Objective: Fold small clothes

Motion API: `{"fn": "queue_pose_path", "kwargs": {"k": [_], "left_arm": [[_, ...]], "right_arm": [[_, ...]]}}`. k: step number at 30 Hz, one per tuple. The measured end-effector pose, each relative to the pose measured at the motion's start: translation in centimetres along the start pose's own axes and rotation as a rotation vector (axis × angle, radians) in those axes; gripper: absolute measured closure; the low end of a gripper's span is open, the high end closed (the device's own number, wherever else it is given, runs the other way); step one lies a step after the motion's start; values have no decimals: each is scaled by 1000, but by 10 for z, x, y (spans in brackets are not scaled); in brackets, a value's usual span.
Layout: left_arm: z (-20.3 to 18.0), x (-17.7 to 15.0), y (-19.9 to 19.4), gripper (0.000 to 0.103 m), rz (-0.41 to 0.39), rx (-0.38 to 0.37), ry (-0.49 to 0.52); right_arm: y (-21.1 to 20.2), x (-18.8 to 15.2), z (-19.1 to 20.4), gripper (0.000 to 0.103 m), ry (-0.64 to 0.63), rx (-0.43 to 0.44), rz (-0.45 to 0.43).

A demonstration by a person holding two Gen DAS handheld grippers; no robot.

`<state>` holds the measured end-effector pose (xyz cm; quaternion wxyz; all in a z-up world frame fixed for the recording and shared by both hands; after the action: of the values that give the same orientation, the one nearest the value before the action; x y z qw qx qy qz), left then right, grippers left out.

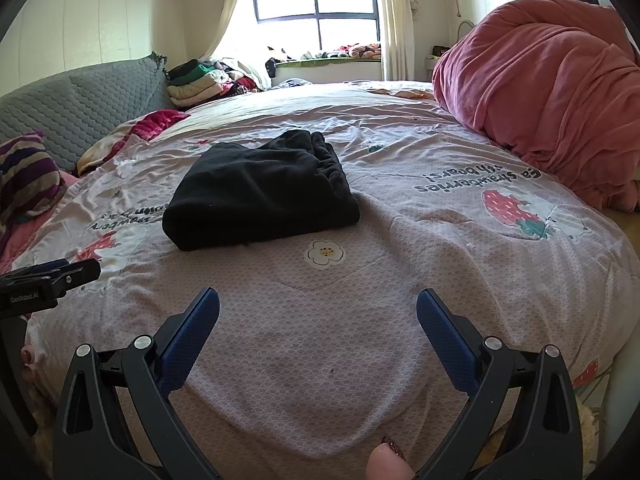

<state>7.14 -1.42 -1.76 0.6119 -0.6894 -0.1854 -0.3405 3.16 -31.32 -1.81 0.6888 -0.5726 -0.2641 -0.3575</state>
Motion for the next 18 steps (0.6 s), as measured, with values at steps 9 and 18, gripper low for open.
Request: {"fn": "queue_pose_path", "kwargs": {"k": [9, 18], "left_arm": [[-1, 0, 0, 9, 2, 1, 7], [-1, -1, 0, 9, 6, 14, 16]], "right_arm": [[-1, 0, -1, 5, 1, -4, -4], [-1, -1, -3, 5, 6, -11, 0]]}}
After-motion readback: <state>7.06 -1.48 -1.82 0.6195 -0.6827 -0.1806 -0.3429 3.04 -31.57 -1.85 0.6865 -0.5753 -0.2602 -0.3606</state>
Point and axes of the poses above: each gripper's, at about its wrist camera, not at the fingertips, and y roughly the way its jaws point, z to its left, x to its top, the point moved 2 cm from there along y, roughly the way its jaws point, and after that the axes turned 9 degrees about y, right-handed, at the moved point
